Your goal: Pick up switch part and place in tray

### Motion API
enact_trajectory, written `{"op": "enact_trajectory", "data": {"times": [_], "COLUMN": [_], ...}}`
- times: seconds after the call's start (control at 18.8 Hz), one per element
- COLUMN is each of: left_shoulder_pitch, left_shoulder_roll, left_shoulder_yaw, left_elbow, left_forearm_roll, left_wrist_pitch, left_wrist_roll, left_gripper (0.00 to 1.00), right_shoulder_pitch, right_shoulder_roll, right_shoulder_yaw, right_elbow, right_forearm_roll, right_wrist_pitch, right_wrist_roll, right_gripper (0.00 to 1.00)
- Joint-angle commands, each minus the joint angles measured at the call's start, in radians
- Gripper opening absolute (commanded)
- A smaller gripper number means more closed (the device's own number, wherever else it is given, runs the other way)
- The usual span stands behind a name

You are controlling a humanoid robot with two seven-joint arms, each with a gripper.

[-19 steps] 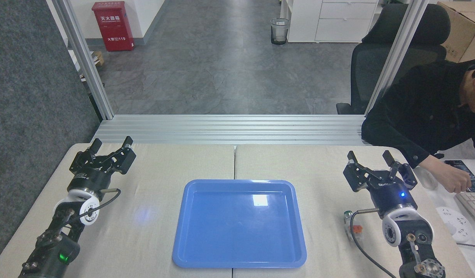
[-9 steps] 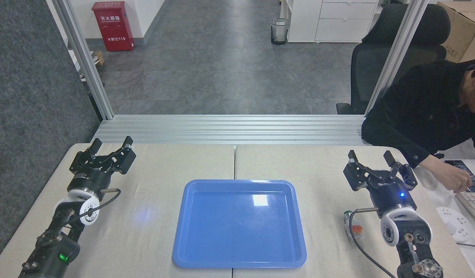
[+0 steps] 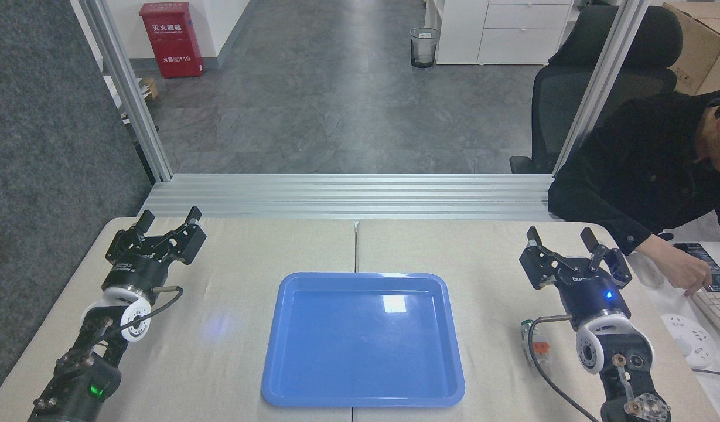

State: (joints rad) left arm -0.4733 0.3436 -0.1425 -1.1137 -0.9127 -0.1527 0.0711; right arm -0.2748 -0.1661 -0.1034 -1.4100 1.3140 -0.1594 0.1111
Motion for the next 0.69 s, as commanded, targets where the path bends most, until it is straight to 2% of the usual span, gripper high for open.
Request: {"op": "enact_trajectory", "data": {"times": [0.0,0.64], "left_shoulder_pitch": [-0.001,0.001], "left_shoulder_roll": [0.000,0.000], "left_shoulder_yaw": [0.000,0.000], "left_elbow": [0.000,0.000], "left_forearm_roll": [0.000,0.000], "left_wrist_pitch": [-0.001,0.001], "left_wrist_roll": [-0.001,-0.001], "left_gripper": [1.00,1.00], "right_shoulder_pitch": [0.002,0.003], "right_shoulder_roll": [0.003,-0.004], "right_shoulder_yaw": [-0.001,0.004], "right_elbow": [-0.006,-0.006], "right_forearm_roll": [0.001,0.001], "right_wrist_pitch": [0.000,-0.011], "right_wrist_roll": [0.002,0.008], "right_gripper": [1.00,1.00]}}
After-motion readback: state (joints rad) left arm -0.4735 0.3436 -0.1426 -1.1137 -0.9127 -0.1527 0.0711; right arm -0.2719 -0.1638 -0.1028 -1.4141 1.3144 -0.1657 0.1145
